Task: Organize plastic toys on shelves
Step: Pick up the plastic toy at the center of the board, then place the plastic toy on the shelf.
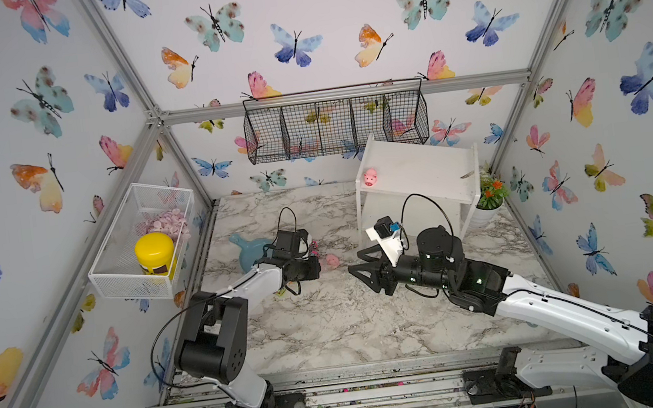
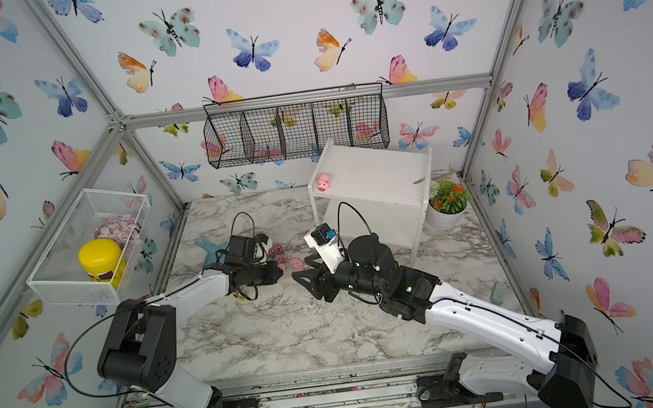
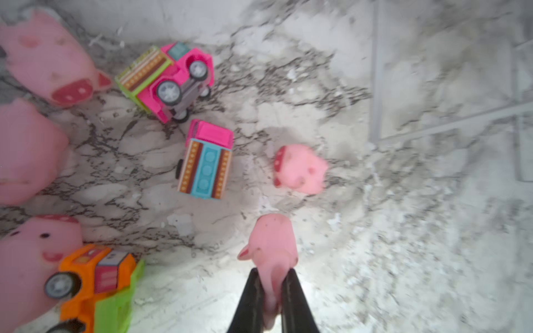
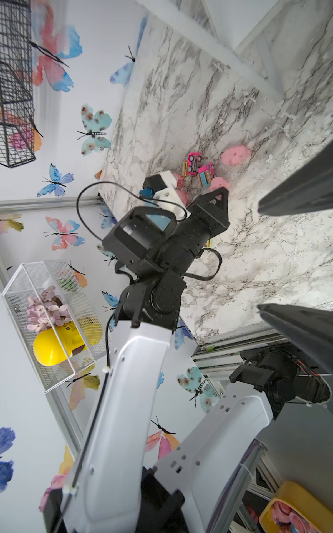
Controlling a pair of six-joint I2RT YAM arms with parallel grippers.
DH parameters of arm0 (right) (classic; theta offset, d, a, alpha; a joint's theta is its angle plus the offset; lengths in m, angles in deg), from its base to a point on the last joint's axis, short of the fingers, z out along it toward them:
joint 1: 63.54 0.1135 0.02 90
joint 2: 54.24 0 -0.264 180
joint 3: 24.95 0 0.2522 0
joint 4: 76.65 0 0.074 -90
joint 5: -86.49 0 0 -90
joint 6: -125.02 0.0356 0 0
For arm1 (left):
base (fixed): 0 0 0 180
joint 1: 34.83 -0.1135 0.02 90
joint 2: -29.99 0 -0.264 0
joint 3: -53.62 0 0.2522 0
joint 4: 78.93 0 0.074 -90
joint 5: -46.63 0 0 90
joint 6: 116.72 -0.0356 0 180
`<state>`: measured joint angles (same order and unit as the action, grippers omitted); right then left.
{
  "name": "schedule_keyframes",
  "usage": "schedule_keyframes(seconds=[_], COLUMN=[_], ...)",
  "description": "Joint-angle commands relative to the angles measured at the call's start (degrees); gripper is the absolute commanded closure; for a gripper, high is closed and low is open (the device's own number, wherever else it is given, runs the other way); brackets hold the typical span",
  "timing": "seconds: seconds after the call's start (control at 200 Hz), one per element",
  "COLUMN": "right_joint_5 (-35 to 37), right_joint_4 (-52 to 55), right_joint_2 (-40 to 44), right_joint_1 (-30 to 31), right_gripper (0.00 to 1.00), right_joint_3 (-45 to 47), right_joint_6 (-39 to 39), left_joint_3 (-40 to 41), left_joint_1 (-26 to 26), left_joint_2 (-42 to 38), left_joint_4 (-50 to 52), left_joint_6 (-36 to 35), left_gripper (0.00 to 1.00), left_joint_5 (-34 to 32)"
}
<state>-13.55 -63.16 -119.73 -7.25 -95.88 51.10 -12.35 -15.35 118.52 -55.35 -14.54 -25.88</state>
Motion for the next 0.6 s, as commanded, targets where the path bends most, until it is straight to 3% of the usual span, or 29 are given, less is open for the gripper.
schedule_keyframes(seconds=[0.0, 0.1, 0.225, 0.425, 0.596], right_joint_5=[2.76, 0.83, -6.92, -17.56, -22.96], right_joint_4=[-5.45, -10.09, -17.91, -39.25, -51.67], right_joint_2=[3.27, 4.88, 5.01, 1.94, -5.34], right_joint_1=[-0.13, -1.58, -6.14, -12.7, -13.31], right_gripper=[0.44, 0.44, 0.44, 0.42, 0.41], right_joint_3=[0.96, 1.75, 1.9, 1.57, -4.49], right_joint_6=[3.11, 6.61, 13.49, 32.36, 47.61], left_joint_3=[1.79, 3.37, 2.18, -4.79, -8.41], left_joint_1=[0.02, 0.3, 0.59, 1.69, 4.39], left_joint_2=[-13.41, -24.45, -33.0, -34.82, -35.01], left_joint_4=[-5.29, -12.47, -22.09, -34.09, -36.21], left_joint_6=[0.27, 2.16, 8.4, 21.03, 22.1], left_gripper=[0.92, 0.92, 0.92, 0.91, 0.9], left_joint_5=[14.04, 21.25, 26.24, 31.32, 30.02])
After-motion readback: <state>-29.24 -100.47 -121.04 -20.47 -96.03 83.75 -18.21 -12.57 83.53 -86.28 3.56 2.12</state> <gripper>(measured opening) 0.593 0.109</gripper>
